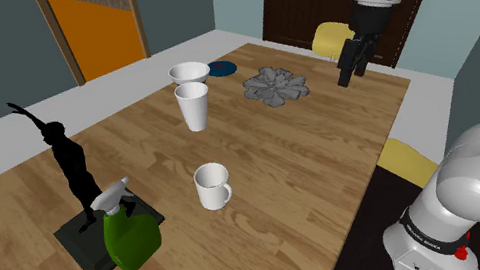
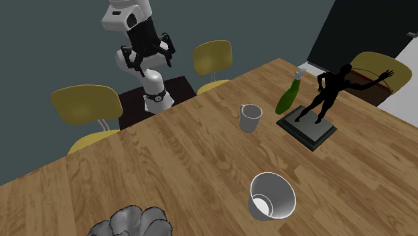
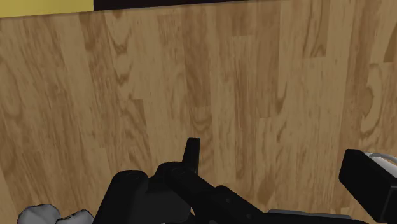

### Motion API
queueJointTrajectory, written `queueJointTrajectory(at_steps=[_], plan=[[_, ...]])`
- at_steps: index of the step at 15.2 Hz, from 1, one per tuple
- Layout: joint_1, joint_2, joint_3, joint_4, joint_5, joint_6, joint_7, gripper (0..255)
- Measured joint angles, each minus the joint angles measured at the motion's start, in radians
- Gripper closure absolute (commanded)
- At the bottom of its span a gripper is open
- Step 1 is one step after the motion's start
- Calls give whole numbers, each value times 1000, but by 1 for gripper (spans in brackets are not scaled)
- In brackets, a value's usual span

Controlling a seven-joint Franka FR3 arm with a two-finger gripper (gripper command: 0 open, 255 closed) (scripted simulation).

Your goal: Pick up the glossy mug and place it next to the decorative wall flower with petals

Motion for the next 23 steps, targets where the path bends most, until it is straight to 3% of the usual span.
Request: queueJointTrajectory(at_steps=[4,10,18,23], plan=[[16,32,40,-14,27,50,36,0],[57,136,146,-52,90,206,128,0],[97,356,290,-20,136,416,258,0],[108,525,372,39,119,537,347,0]])
